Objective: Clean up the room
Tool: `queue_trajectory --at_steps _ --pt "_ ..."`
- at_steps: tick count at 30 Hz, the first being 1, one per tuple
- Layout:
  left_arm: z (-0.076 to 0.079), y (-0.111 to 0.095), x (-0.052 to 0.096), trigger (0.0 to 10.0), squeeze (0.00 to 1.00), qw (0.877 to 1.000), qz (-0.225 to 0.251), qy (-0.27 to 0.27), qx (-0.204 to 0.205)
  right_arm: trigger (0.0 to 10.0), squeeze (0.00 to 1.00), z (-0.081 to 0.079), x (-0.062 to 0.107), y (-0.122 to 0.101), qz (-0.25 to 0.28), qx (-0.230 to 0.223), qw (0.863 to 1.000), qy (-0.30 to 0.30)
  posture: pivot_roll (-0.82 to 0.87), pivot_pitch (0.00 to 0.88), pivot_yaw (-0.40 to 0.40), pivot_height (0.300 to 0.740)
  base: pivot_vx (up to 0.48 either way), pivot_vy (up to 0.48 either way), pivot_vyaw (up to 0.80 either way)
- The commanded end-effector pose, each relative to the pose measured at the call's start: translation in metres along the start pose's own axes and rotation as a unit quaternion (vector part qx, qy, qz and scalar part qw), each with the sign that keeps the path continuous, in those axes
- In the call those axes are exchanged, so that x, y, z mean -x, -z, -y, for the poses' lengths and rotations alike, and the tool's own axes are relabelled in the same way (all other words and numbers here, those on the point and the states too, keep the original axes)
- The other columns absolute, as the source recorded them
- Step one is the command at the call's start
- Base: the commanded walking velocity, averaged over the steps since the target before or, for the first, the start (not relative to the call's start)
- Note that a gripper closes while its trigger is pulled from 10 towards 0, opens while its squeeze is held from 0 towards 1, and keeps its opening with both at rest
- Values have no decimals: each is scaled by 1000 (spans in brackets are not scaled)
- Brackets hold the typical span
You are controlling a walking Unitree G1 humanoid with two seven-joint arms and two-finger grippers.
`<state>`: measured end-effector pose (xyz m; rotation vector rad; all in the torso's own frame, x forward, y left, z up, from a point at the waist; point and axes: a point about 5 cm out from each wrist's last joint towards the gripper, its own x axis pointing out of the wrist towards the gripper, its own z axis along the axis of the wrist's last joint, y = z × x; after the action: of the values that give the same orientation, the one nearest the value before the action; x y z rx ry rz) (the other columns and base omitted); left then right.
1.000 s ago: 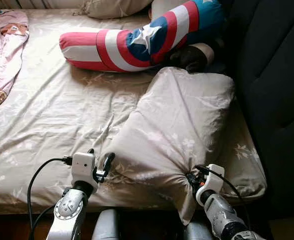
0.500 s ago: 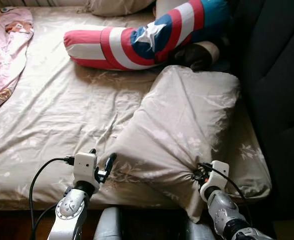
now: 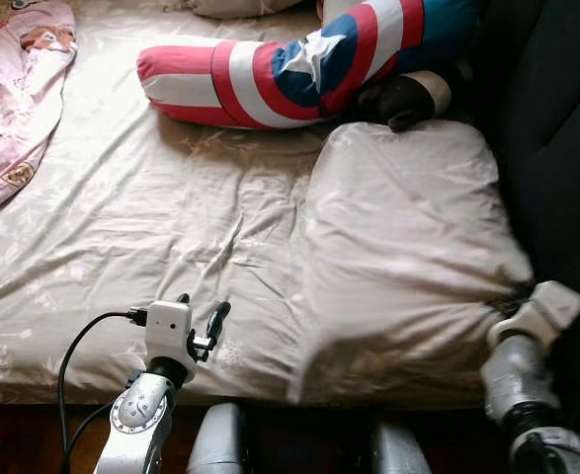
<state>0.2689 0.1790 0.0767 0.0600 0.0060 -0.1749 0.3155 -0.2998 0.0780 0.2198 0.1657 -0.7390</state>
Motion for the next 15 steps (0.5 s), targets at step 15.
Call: queue_trajectory --at_steps 15 --pt "-2 6 4 10000 0 1000 -14 3 -13 0 0 35 2 12 -44 -38 994 96 83 218 -15 645 0 0 0"
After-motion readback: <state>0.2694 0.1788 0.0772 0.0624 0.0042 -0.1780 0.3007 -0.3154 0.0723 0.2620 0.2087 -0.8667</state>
